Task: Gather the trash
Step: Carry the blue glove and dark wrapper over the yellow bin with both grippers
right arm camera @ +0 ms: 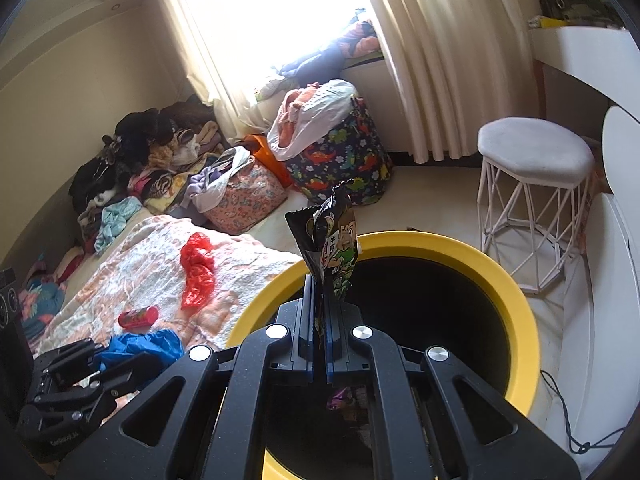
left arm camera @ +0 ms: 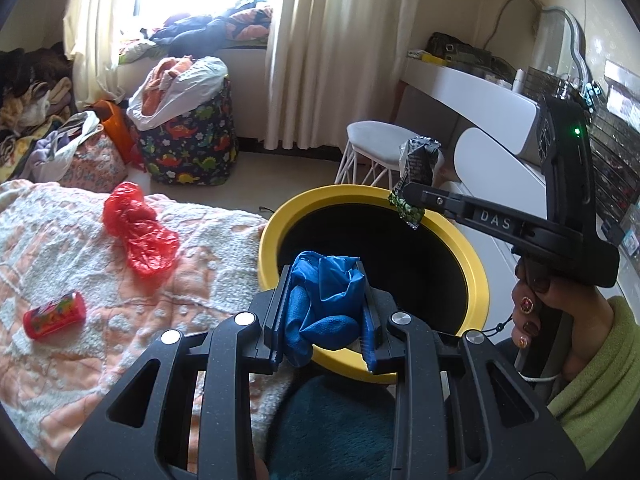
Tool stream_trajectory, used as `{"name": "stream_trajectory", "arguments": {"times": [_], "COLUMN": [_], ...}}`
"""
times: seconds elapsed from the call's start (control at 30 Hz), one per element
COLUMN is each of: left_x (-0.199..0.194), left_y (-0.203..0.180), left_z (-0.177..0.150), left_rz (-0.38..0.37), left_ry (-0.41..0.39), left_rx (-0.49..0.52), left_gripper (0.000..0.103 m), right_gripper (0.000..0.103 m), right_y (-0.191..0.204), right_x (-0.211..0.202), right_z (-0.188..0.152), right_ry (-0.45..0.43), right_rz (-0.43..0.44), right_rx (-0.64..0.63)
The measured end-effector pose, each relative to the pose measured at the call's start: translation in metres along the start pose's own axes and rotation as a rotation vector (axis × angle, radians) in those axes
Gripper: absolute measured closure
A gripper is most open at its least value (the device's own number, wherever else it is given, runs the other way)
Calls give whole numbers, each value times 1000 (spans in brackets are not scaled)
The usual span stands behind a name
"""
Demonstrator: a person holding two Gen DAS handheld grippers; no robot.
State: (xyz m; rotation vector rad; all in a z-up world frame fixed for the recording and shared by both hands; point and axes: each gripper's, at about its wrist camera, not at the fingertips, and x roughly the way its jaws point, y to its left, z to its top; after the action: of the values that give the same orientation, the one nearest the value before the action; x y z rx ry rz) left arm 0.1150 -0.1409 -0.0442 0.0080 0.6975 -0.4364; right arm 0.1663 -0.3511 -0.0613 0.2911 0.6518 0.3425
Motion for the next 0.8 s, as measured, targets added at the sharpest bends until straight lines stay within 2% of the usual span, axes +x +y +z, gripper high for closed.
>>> {"name": "stream_trajectory", "arguments": {"times": [0.37,0.8], "left_x": [22,60], "left_y": [-15,-24], "left_z": [-3,-1], "left_rz": [-18,-50], "left_ry": [41,111], "left_rx": [38,16], "left_gripper": [81,81], "right_gripper": [99,96], "right_y": [-27,-45], "right_x": [5,10], "right_z": [-4,-11], "right_ry": [25,52], "right_rz": [-20,-47], "right_rx": [55,111]}}
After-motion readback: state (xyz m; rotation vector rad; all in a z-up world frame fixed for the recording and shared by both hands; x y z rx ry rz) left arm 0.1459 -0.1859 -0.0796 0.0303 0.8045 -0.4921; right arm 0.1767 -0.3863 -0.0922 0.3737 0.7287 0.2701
